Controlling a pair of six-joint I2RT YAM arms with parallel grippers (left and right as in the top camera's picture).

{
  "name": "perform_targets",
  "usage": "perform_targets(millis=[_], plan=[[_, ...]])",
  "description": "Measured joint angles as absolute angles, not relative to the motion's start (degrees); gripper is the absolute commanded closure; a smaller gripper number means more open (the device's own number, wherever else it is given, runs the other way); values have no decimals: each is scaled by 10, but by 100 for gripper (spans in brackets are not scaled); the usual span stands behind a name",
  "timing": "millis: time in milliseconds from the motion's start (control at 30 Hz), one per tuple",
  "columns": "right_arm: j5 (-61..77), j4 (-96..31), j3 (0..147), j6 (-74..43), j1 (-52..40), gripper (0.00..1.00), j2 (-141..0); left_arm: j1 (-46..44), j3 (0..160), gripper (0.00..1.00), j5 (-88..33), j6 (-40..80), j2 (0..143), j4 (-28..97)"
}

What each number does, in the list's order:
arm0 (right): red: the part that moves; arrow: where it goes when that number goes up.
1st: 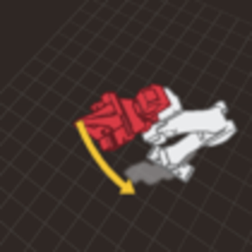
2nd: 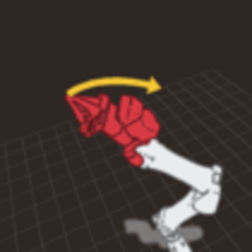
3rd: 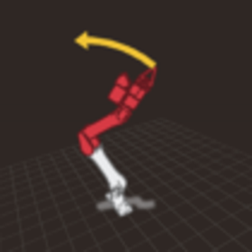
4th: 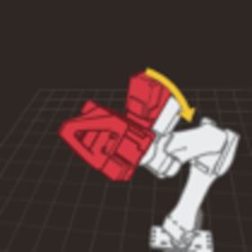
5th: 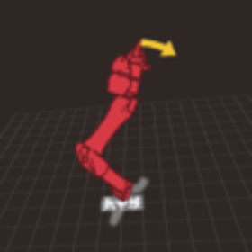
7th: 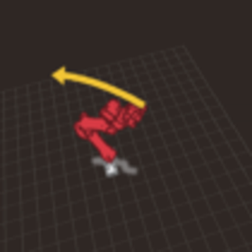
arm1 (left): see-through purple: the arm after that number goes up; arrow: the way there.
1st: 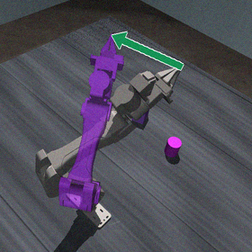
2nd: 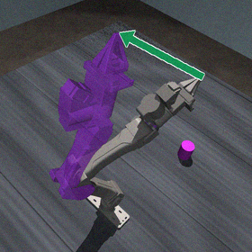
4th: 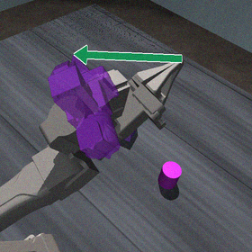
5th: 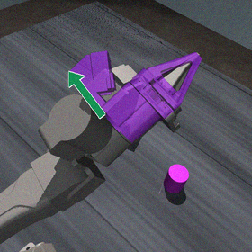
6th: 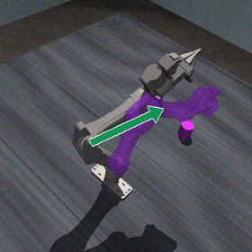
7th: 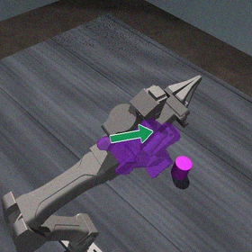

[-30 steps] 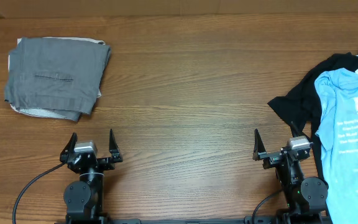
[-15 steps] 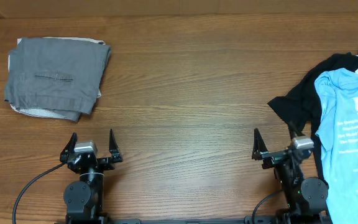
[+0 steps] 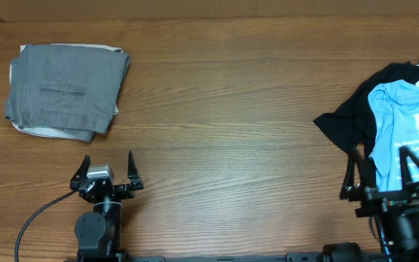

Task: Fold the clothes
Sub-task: 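Reach the right gripper to the light-blue T-shirt and grasp its edge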

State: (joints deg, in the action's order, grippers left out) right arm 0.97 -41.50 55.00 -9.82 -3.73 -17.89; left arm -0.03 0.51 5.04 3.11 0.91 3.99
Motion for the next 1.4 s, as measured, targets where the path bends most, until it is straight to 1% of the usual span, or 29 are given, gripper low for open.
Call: perform_targets(millis=[33,133,200,367,400,433,500,600,667,767,800,967,1067,1167,1267,1400], plan=[[9,-454,599,-101,-37,0,-220,0,5,0,50,31,9,40],[4,-507,677,-103,-37,0,-297,0,5,0,50,31,9,40],[-18,-577,761,-102,-37,0,-390,0,5,0,50,31,9,40],[-64,-702,922,-85,-24,0,-585,0,5,0,50,31,9,40],[-75,-738,970,-79,-6,0,-646,0,5,0,50,31,9,40],[-78,-752,989,-77,4,0,-676,0,5,0,50,31,9,40],[-85,-791,1049,-73,57,0,-779,0,5,0,50,31,9,40],[-88,-785,1079,-72,122,1,-883,0,5,0,50,31,9,40],[-87,-790,1079,-72,146,7,-924,0,5,0,50,31,9,40],[-82,-820,1079,-73,181,21,-975,0,5,0,50,31,9,40],[-81,-829,1079,-75,187,24,-983,0,5,0,50,31,9,40],[-77,-864,1062,-100,248,27,-1033,0,5,0,50,31,9,40],[-70,-842,1011,-121,287,36,-1038,0,5,0,50,31,9,40],[-37,-815,957,-130,323,39,-1038,0,5,0,50,31,9,40],[-15,-778,908,-133,328,40,-1039,0,5,0,50,31,9,40],[2,-718,837,-133,307,42,-1039,0,5,0,50,31,9,40]])
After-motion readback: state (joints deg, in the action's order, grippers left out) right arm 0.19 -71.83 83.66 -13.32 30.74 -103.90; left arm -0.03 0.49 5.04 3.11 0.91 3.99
